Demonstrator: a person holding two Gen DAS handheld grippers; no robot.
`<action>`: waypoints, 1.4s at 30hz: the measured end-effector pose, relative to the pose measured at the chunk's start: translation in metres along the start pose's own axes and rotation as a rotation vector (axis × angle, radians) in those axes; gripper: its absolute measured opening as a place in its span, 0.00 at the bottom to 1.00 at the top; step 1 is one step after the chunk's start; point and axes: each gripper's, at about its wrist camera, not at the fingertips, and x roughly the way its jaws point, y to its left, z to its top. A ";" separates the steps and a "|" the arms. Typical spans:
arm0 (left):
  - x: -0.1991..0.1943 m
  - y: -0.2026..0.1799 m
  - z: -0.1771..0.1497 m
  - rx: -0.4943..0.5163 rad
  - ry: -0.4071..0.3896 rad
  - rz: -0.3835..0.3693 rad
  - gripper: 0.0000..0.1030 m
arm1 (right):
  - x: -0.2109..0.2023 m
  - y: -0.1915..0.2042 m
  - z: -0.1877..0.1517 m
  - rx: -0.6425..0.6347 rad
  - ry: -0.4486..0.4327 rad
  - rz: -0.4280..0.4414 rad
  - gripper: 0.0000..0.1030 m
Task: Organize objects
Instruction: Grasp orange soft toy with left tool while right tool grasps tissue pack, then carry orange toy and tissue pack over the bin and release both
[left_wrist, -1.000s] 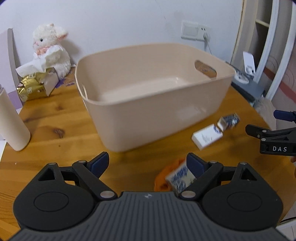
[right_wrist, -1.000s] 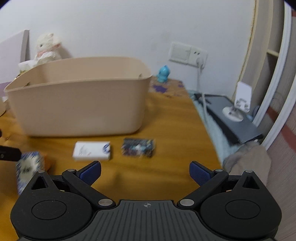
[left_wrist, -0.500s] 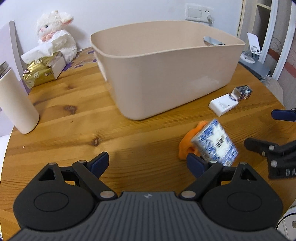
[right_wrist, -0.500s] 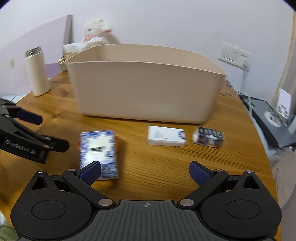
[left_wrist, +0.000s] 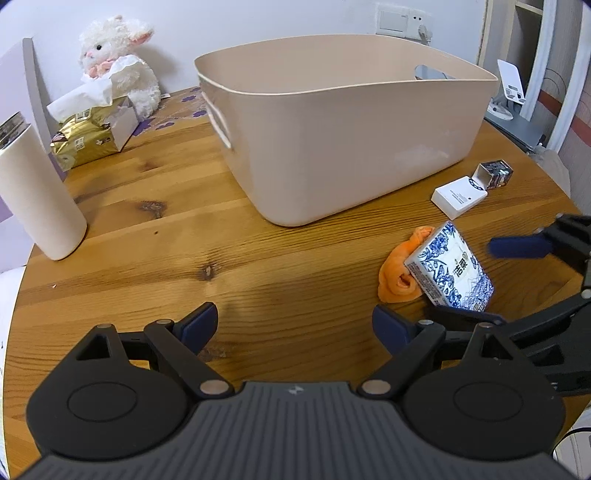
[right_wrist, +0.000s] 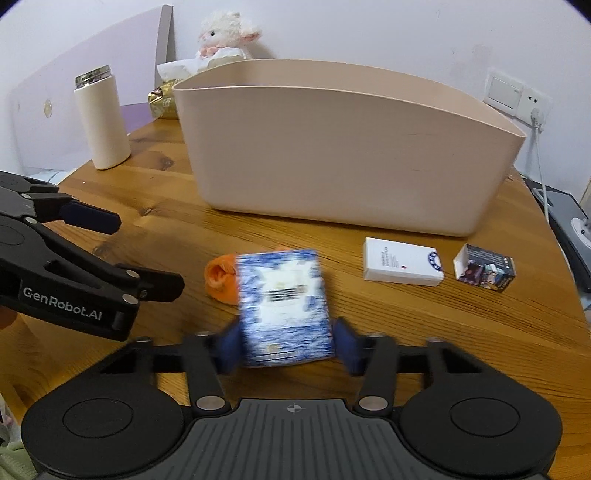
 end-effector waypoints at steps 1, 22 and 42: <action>0.001 -0.001 0.000 0.007 -0.001 -0.008 0.89 | -0.001 -0.002 0.000 0.005 0.001 -0.007 0.44; 0.031 -0.050 0.014 0.135 -0.086 -0.207 0.27 | -0.013 -0.035 -0.023 0.304 -0.097 -0.115 0.41; -0.026 -0.012 0.042 -0.016 -0.196 -0.174 0.12 | -0.064 -0.038 0.036 0.245 -0.310 -0.083 0.41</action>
